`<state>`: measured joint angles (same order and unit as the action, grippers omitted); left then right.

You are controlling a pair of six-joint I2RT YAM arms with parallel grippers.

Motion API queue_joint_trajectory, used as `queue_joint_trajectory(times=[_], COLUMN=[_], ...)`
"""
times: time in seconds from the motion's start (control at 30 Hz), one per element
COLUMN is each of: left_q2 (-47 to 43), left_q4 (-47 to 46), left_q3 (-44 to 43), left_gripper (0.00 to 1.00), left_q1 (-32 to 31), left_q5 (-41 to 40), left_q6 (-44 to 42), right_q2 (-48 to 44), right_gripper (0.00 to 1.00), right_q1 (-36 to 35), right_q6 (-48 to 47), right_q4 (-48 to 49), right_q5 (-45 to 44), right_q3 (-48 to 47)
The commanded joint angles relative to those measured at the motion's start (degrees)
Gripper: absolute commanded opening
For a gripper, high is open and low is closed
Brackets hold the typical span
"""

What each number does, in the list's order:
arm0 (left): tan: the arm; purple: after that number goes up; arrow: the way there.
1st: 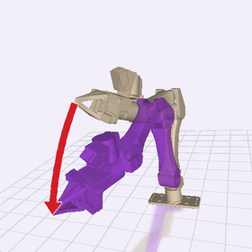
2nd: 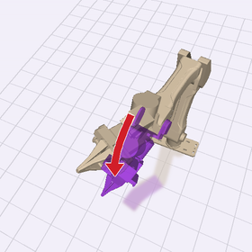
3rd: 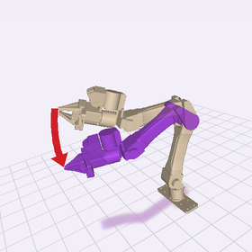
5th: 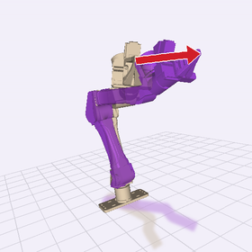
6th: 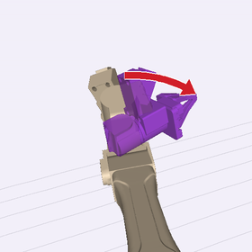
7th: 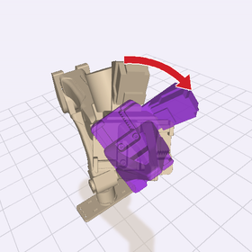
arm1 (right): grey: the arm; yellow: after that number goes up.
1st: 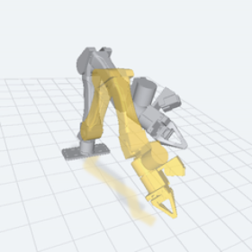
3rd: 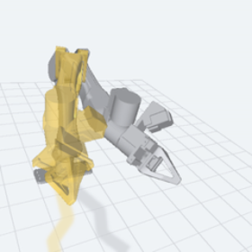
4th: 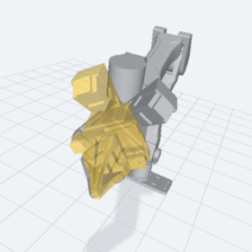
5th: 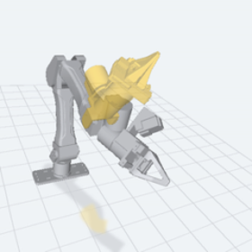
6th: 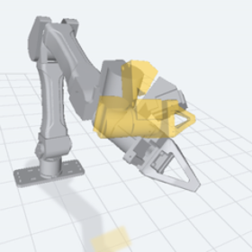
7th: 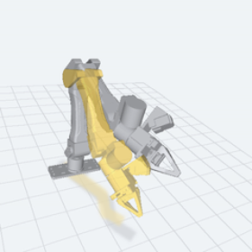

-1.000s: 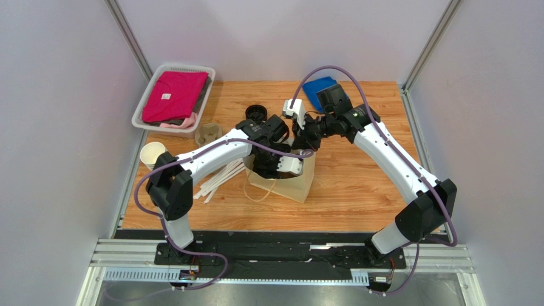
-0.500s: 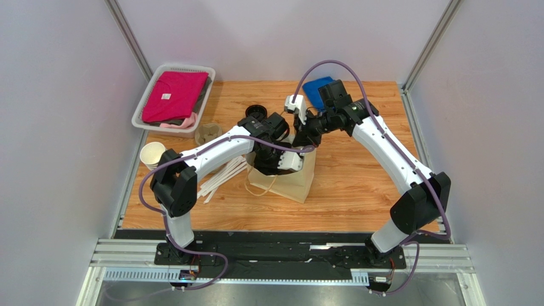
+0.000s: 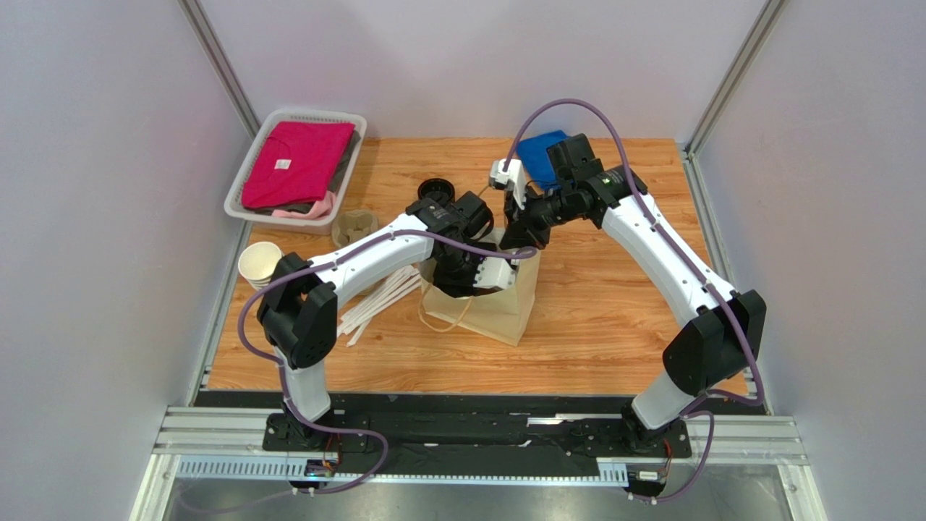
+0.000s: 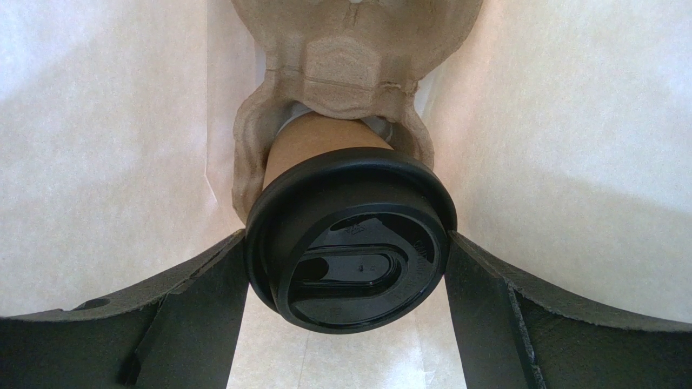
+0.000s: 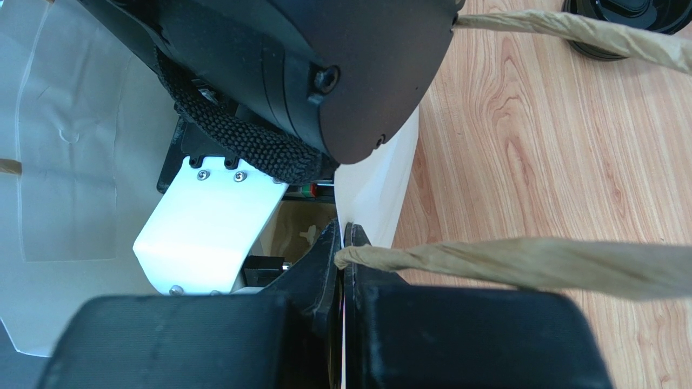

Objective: Pack the takeout coffee

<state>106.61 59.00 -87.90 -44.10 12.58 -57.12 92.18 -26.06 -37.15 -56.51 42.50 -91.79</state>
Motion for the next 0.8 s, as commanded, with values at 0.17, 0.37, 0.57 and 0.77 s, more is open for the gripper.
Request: queue_joint_trajectory(times=[0.17,0.37,0.57,0.77], left_q2=[6.33,4.58,3.08,2.29], left_q4=[-1.79,0.15,0.06,-0.99], left_q3=[1.6,-2.54,-2.54,-2.63], left_gripper=[0.33,0.52,0.75,0.96], left_q1=[1.12,0.51,-0.02,-0.2], left_q5=[-2.74,-2.91,-3.61,-4.84], left_q6=[1.22,2.19,2.37,2.98], right_q2=[0.54,0.54,0.37,0.02], right_gripper=[0.0,0.0,0.0,0.0], right_q1=[0.22,0.31,0.22,0.23], right_q6=[-1.44,-1.26,-0.91,-1.0], right_q4=[-2.38,-2.38,-1.32,-1.06], right_q5=[1.18,1.0,-0.49,-1.19], right_q3=[-0.41,-0.76,-1.29,-1.46])
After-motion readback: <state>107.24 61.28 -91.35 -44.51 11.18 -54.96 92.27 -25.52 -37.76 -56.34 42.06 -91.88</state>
